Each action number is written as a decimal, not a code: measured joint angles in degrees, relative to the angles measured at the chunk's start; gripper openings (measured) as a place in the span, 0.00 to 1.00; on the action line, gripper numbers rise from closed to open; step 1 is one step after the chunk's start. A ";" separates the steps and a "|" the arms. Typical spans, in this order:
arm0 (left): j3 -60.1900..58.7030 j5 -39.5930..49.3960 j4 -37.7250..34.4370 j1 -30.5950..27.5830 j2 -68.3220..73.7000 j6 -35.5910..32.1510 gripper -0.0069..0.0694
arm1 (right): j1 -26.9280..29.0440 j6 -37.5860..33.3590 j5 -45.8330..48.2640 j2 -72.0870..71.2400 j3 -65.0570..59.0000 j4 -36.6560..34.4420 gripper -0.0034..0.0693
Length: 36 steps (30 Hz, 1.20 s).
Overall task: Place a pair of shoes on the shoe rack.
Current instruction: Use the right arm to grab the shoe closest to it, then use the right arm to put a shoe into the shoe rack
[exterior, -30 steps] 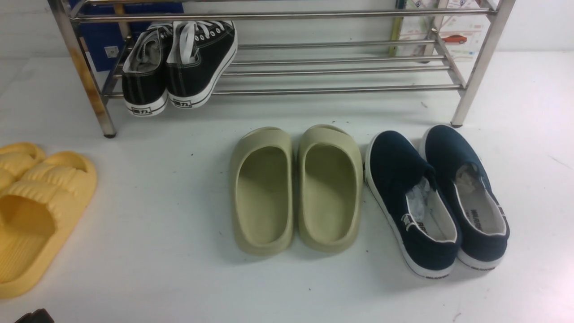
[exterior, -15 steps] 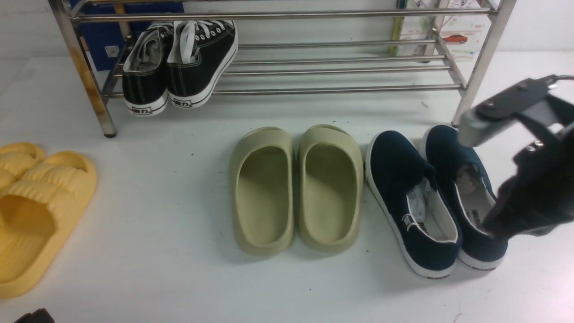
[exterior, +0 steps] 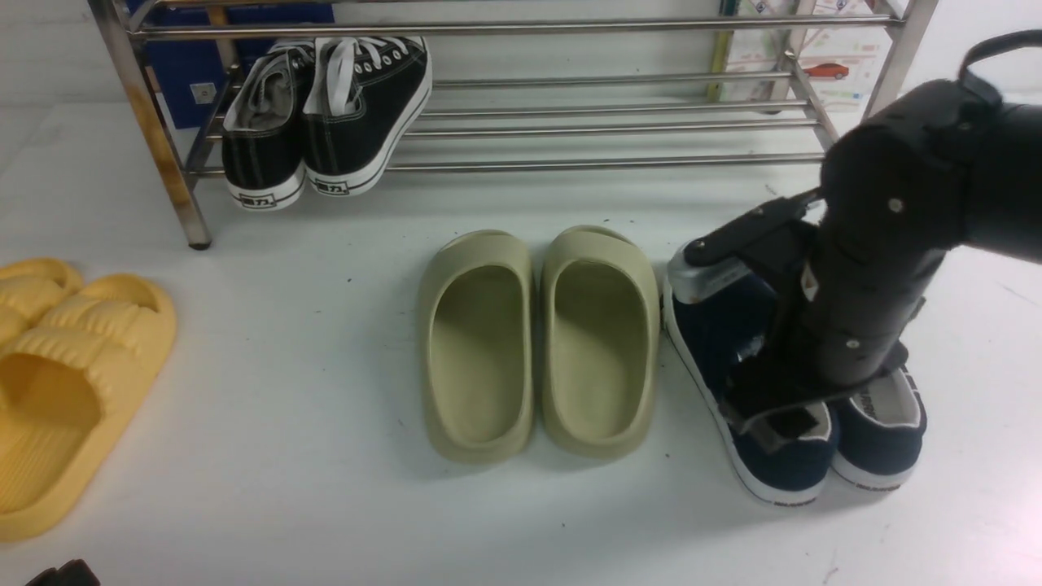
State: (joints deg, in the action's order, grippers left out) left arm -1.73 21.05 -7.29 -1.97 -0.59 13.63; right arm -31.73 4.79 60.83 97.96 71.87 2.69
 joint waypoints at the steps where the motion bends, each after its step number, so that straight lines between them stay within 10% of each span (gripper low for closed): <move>1: 0.00 0.00 0.00 0.00 0.00 0.00 0.27 | 0.00 0.07 -0.05 0.38 0.00 -0.12 0.79; 8: 0.00 0.00 0.00 0.00 0.00 0.00 0.28 | -0.10 0.51 -0.69 5.52 0.23 -2.69 0.67; 16: 0.00 0.00 0.00 0.00 0.00 0.00 0.28 | -0.10 1.38 -0.52 6.31 1.66 -2.69 0.13; 36: 0.00 0.00 0.00 0.00 0.00 0.00 0.31 | -0.27 2.20 10.76 4.83 25.12 -4.24 0.12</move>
State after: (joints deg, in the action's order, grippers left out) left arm -1.73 21.05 -7.29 -1.97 -0.59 13.63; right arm -32.00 6.99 71.59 102.80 96.99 -1.55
